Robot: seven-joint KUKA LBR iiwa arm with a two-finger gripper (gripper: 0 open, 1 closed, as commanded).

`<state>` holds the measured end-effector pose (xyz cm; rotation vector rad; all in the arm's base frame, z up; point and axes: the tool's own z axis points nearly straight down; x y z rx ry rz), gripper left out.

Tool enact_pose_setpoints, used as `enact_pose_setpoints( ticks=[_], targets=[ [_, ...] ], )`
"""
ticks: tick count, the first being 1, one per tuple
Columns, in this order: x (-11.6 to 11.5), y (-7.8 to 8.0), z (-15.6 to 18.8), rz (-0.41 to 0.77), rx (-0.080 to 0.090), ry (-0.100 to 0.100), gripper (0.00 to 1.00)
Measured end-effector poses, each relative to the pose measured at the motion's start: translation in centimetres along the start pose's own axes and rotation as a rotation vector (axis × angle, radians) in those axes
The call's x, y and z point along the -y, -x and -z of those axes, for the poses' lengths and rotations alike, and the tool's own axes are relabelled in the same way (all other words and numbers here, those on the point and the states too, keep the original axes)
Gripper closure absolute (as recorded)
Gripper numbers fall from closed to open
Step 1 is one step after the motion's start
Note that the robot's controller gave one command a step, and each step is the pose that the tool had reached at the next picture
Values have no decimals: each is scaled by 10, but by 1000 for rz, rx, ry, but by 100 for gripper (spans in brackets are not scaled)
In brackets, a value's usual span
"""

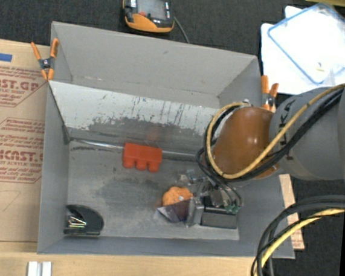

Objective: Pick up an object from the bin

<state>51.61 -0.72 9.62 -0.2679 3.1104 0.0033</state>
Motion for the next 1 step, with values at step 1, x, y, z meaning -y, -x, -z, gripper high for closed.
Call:
enact_pose_setpoints(
  ticks=[1],
  targets=[
    [0, 0, 0, 0, 0, 0, 100]
  ],
)
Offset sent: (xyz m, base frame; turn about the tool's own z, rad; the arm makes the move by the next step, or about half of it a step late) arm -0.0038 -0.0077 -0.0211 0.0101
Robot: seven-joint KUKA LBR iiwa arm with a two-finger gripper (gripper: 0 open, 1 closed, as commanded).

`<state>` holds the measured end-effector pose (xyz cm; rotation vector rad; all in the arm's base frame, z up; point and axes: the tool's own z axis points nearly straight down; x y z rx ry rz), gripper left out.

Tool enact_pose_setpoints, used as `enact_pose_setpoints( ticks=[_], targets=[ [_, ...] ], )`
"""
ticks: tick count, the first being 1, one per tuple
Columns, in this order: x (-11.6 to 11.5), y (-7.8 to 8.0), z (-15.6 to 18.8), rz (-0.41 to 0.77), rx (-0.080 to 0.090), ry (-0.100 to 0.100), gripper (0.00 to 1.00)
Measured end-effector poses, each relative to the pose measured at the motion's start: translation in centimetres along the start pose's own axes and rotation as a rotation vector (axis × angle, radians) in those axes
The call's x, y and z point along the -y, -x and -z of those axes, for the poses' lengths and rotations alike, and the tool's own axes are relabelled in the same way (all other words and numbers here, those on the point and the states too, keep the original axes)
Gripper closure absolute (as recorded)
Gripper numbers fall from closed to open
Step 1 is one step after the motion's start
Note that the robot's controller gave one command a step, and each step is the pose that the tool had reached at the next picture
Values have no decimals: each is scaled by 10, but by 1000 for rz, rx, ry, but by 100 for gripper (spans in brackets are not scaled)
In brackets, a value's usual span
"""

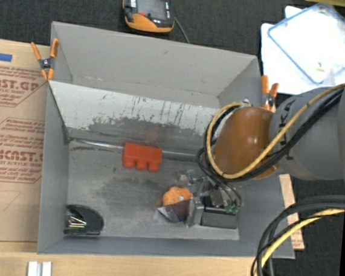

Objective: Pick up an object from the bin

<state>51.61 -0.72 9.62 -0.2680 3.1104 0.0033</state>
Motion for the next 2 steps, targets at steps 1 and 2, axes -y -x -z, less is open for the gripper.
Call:
enact_pose_setpoints(
  ticks=[1, 2],
  targets=[
    [6, -5, -20, -11, -1, 1, 100],
    [3, 0, -21, -8, 5, -1, 100]
  ],
)
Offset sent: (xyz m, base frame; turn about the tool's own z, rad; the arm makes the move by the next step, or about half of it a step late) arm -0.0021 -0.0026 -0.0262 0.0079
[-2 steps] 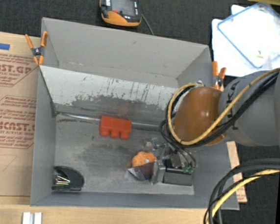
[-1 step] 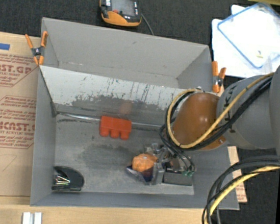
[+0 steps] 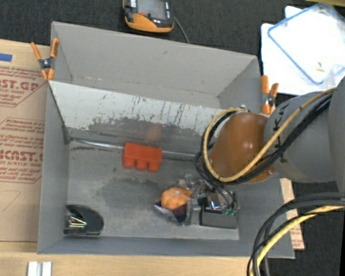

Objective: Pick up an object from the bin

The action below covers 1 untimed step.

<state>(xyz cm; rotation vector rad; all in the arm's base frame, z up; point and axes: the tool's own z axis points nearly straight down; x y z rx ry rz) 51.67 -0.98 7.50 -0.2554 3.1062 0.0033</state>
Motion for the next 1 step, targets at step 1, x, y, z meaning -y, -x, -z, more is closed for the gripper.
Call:
enact_pose_setpoints(
  ticks=[1],
  targets=[
    [6, -25, 77, 14, -11, 3, 100]
  ],
)
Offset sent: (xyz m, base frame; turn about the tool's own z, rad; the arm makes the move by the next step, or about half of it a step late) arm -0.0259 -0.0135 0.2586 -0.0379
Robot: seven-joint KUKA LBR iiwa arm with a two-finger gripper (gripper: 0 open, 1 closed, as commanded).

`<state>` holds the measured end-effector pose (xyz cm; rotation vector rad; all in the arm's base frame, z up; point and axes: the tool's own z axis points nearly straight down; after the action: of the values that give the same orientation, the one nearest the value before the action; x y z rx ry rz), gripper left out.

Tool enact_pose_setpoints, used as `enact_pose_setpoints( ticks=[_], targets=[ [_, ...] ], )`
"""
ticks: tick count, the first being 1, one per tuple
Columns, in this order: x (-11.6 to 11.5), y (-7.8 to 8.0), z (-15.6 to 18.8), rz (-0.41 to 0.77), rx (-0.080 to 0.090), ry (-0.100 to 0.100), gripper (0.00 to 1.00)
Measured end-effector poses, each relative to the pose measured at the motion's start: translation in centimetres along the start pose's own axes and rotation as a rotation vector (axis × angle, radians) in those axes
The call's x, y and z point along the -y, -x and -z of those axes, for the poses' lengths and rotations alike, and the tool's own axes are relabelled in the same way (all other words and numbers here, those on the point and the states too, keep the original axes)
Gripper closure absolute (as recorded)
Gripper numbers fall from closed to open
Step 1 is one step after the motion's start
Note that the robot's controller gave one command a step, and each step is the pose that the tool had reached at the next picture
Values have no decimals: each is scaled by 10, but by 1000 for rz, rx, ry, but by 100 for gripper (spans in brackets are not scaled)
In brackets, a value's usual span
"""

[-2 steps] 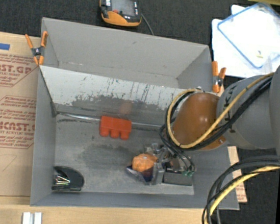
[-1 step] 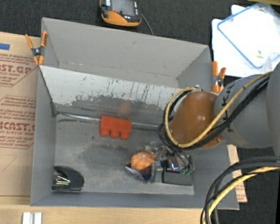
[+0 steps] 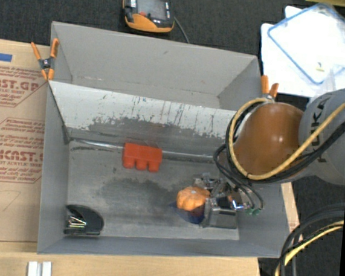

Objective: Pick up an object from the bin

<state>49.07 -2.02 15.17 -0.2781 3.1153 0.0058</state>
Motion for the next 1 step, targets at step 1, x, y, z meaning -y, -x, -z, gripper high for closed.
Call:
enact_pose_setpoints(
  ticks=[1],
  targets=[
    [1, 2, 129, 15, 5, -1, 100]
  ],
)
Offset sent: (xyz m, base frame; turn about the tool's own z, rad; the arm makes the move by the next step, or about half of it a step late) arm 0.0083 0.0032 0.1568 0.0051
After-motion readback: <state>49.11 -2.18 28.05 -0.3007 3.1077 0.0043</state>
